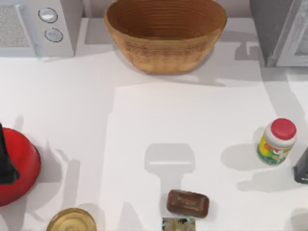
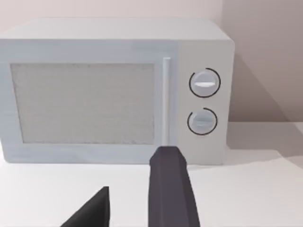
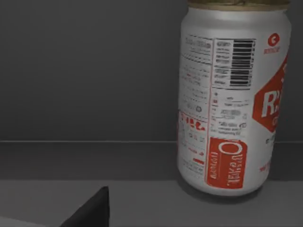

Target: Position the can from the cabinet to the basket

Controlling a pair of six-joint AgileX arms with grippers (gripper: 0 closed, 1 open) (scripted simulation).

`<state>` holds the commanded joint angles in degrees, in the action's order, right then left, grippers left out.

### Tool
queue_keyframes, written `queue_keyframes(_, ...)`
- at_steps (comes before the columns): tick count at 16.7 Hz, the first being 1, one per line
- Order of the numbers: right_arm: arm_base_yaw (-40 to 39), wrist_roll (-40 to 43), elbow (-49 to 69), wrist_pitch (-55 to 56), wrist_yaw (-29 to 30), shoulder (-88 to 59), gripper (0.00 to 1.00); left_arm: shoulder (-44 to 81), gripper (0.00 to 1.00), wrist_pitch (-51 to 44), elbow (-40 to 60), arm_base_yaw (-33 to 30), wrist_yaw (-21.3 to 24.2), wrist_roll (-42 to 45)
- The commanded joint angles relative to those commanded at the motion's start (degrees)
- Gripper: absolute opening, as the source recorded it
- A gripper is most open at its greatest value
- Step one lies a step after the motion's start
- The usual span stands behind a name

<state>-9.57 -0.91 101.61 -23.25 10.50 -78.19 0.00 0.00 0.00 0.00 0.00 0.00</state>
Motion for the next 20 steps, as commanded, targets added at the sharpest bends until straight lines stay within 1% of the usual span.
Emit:
queue_keyframes(6,3.9,0.0,8.7,2.8,-3.4,-11.5,1.00,0.0,1.00,0.0,0.0,0.0,0.0,0.0)
queue_keyframes(13,4.3,0.0,10.5,3.0,-3.8,-13.4,1.00,0.0,1.00,0.0,0.0,0.0,0.0,0.0)
queue_keyframes(20,5.2,0.0,23.7,1.0,-4.5,-24.4,1.00,0.0,1.00,0.0,0.0,0.0,0.0,0.0)
